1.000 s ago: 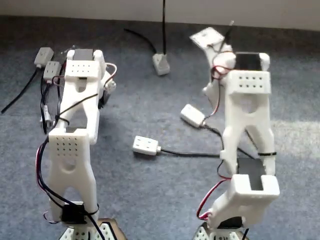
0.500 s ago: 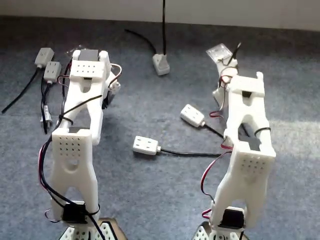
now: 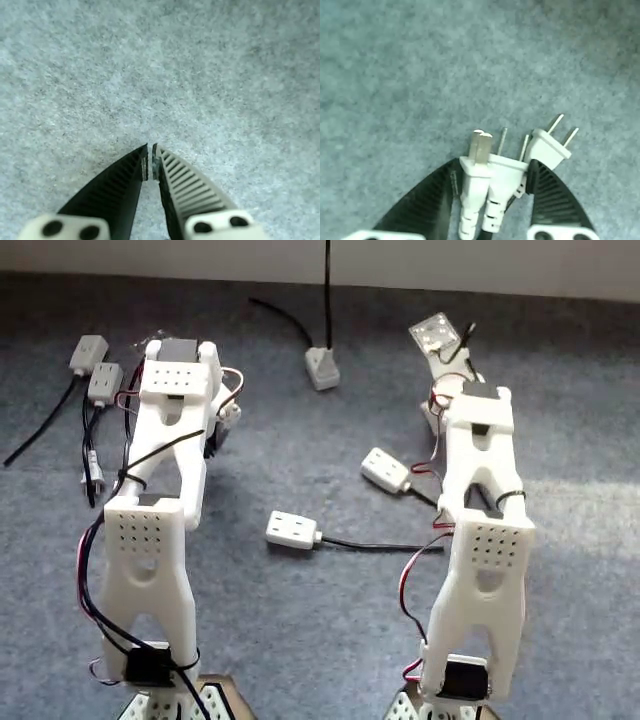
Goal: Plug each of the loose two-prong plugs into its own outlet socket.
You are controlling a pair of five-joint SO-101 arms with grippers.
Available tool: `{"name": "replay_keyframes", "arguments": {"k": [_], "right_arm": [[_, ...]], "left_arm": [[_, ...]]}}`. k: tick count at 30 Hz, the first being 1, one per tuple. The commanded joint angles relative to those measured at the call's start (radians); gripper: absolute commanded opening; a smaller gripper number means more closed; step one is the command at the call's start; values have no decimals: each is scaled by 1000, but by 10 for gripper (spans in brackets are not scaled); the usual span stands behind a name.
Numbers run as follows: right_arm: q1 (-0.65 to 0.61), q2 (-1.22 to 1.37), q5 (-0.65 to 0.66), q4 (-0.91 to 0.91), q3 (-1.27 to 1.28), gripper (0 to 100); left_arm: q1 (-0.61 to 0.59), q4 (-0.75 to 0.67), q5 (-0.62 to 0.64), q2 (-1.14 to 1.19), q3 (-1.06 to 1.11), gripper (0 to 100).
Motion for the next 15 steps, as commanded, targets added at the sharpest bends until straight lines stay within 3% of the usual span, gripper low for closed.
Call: {"name": "replay_keyframes", "arguments": {"k": [1,15], "right_arm": [[-28,44,-15,119,-179,24],[-111,48,-15,699,-848,26]], "left_arm": [[13,0,2,-13,-35,50],[12,3,2,-13,-35,50]]}}
